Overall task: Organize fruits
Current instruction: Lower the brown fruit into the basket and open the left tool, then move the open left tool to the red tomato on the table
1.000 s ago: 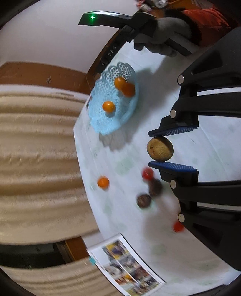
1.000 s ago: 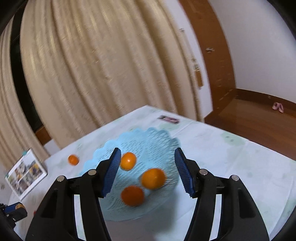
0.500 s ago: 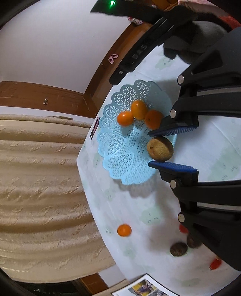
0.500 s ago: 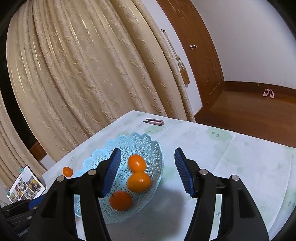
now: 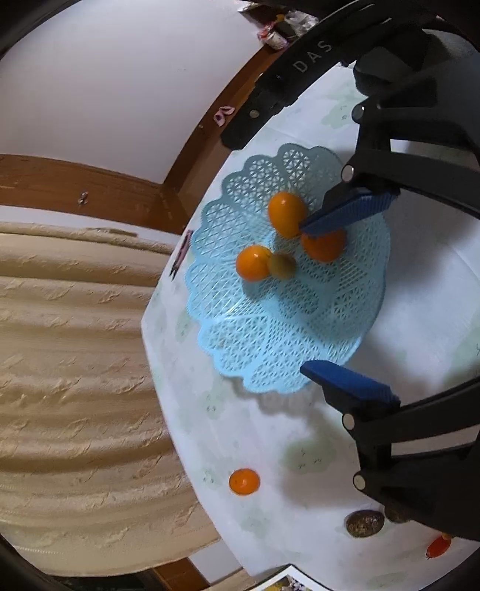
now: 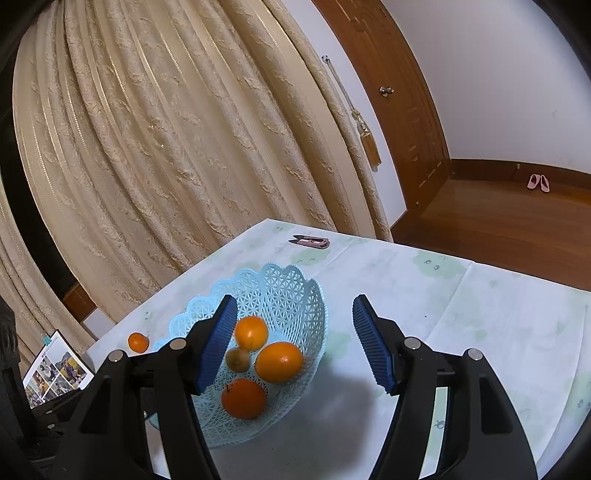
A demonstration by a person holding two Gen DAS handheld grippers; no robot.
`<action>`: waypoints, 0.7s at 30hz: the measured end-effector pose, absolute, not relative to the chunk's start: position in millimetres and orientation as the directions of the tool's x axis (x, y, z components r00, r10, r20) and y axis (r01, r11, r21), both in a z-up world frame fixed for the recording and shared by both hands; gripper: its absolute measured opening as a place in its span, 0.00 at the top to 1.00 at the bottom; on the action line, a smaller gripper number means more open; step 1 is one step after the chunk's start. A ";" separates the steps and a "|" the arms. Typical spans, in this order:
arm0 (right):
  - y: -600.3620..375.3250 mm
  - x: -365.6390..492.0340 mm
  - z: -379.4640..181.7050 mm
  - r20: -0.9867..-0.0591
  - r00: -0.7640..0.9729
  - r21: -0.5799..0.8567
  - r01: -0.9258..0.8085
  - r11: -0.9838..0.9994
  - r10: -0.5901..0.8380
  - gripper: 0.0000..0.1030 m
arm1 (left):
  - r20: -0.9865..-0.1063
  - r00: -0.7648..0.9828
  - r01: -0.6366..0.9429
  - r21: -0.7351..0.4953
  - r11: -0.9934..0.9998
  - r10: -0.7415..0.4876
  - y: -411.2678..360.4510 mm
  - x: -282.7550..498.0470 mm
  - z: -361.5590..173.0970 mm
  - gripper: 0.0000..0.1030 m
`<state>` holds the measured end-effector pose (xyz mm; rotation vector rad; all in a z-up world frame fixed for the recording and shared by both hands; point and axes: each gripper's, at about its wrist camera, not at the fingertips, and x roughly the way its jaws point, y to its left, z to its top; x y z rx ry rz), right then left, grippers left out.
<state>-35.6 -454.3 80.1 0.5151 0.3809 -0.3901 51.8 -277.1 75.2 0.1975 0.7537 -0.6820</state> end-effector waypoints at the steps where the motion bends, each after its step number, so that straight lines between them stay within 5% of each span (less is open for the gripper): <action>1: -454.2 -35.6 80.1 -0.442 0.858 0.398 0.448 0.801 -0.261 0.35 | -0.689 0.531 0.631 -0.067 0.773 -0.493 -274.6 52.5 76.0 0.28; 8: -451.3 -35.2 79.0 -0.438 0.860 0.394 0.446 0.803 -0.263 0.31 | -0.663 0.583 0.578 -0.068 0.813 -0.469 -243.4 56.9 89.4 0.12; 21: -443.7 -33.4 79.0 -0.440 0.857 0.352 0.438 0.827 -0.267 0.31 | -0.652 0.694 0.387 -0.017 0.922 -0.304 -126.3 54.5 109.4 0.12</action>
